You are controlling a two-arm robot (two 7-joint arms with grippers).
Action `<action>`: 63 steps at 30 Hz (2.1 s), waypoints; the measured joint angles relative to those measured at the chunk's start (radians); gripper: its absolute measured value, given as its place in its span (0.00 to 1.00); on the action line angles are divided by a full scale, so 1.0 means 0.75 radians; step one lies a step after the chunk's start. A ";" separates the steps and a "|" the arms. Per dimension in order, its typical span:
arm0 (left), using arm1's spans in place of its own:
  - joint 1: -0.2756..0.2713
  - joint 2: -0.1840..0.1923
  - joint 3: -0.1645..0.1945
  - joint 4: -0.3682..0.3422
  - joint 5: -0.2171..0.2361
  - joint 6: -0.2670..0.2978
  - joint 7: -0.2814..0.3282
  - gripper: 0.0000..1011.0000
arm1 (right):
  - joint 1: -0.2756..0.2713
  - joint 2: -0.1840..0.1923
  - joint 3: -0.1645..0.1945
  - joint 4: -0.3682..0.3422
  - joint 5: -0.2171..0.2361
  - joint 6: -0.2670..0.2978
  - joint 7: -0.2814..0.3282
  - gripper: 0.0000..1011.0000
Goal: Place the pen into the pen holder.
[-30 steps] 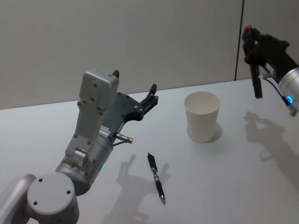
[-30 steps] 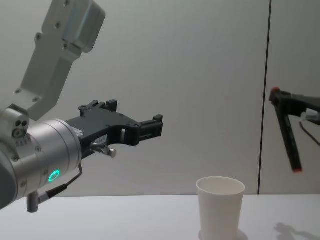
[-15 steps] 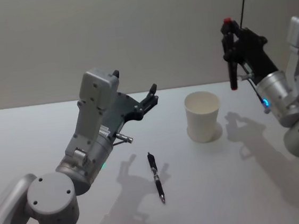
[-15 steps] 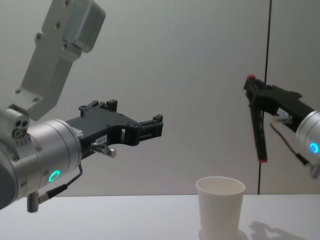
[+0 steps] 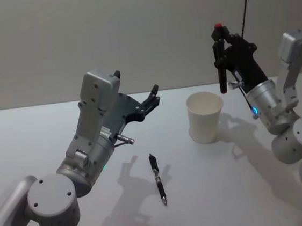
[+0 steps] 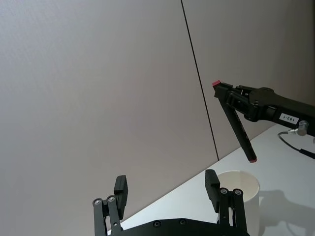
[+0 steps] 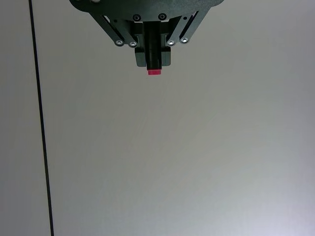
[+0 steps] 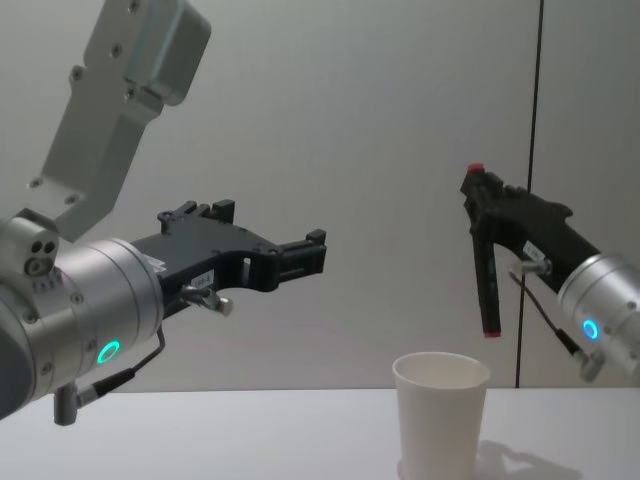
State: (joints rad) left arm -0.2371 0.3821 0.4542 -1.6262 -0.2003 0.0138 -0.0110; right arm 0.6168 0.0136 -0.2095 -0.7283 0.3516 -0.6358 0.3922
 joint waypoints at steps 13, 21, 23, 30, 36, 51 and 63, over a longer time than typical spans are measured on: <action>0.000 0.000 0.000 0.000 0.000 0.000 0.000 0.99 | 0.108 -0.042 -0.006 0.272 0.044 -0.197 0.099 0.16; 0.000 0.000 0.000 0.000 0.000 0.000 0.000 0.99 | 0.163 -0.067 -0.012 0.415 0.056 -0.284 0.136 0.16; 0.000 0.000 0.000 0.000 0.000 0.000 0.000 0.99 | 0.172 -0.070 -0.012 0.438 0.058 -0.298 0.140 0.16; 0.000 0.000 0.000 0.000 0.000 0.000 0.000 0.99 | 0.215 -0.088 -0.015 0.542 0.058 -0.349 0.148 0.16; 0.000 0.000 0.000 0.000 0.000 0.000 0.000 0.99 | 0.245 -0.101 -0.016 0.617 0.057 -0.388 0.151 0.16; 0.000 0.000 0.000 0.000 0.000 0.000 0.000 0.99 | 0.299 -0.127 -0.016 0.757 0.039 -0.459 0.154 0.46; 0.000 0.000 0.000 0.000 0.000 0.000 0.000 0.99 | 0.319 -0.129 -0.002 0.810 0.020 -0.486 0.151 0.85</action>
State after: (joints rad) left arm -0.2371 0.3822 0.4542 -1.6262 -0.2003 0.0138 -0.0109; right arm 0.8559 -0.0833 -0.2106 -0.1205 0.3668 -1.0001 0.5055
